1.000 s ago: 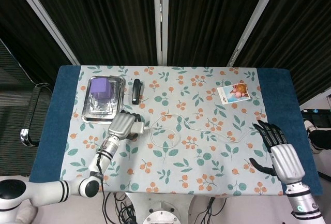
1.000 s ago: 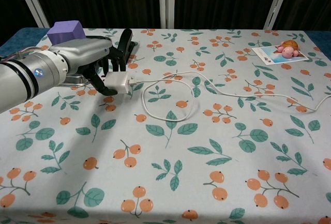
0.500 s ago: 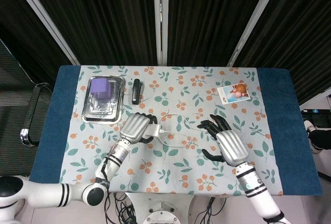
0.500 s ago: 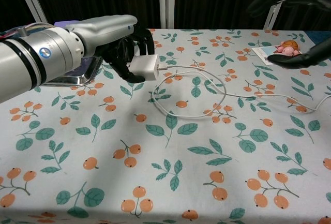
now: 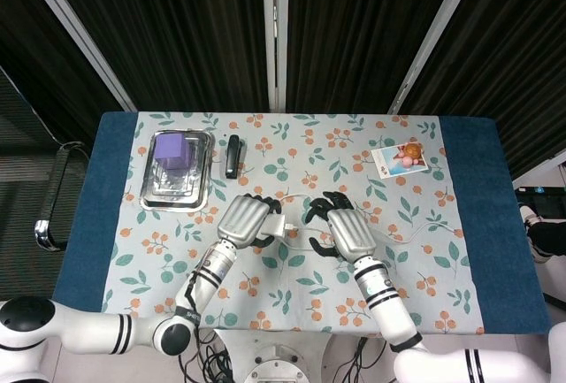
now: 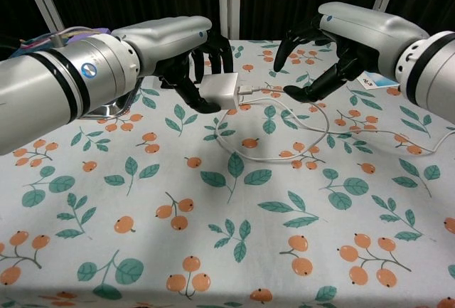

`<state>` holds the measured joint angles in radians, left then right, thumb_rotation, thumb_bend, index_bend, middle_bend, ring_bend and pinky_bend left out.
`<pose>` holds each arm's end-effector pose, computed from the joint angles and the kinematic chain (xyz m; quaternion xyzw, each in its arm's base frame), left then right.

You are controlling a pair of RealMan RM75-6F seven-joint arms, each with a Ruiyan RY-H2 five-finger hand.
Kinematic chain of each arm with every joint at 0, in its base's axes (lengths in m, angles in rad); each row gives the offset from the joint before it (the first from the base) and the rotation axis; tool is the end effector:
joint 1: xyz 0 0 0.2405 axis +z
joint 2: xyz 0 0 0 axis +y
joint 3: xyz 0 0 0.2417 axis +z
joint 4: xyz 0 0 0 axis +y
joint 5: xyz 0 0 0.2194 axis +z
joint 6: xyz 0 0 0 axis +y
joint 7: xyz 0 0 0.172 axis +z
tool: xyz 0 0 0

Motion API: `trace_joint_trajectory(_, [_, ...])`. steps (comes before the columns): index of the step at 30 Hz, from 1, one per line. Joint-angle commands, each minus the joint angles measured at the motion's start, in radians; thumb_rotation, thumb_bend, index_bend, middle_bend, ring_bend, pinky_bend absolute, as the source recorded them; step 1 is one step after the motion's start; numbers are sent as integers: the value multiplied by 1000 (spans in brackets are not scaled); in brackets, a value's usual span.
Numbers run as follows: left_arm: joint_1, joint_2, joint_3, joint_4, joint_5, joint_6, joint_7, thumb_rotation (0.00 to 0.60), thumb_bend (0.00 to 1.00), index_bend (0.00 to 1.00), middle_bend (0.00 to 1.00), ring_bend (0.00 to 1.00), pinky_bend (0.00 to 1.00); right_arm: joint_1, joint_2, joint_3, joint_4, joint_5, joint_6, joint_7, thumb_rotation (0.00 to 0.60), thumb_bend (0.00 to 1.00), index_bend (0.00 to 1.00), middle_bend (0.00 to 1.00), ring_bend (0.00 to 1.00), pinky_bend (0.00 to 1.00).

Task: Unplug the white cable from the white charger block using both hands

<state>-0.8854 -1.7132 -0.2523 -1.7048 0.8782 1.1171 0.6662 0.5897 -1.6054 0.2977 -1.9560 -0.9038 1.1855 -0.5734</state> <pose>-0.0160 0.3220 -0.0654 -0.7419 -0.3811 -0.4098 0.3693 -0.0652 -0.2937 -0.0175 0.6341 -0.5169 0.4356 0.3754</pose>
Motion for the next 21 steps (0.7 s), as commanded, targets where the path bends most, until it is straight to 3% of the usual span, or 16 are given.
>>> trace_joint_trajectory(1, [-7, -7, -3, -5, -11, 10, 11, 600, 361, 568, 551, 421, 456, 25, -30, 14, 26, 36, 5, 0, 600, 270, 433, 231, 89, 82])
trace_joint_trajectory(13, [-28, -39, -9, -16, -40, 59, 62, 600, 357, 569, 550, 421, 441, 82, -136, 30, 129, 93, 21, 46, 600, 272, 479, 231, 89, 59])
trace_joint_trajectory(21, [-37, -41, -12, -25, -48, 69, 75, 600, 356, 569, 549, 421, 442, 94, -152, 30, 149, 98, 27, 67, 600, 273, 490, 231, 89, 58])
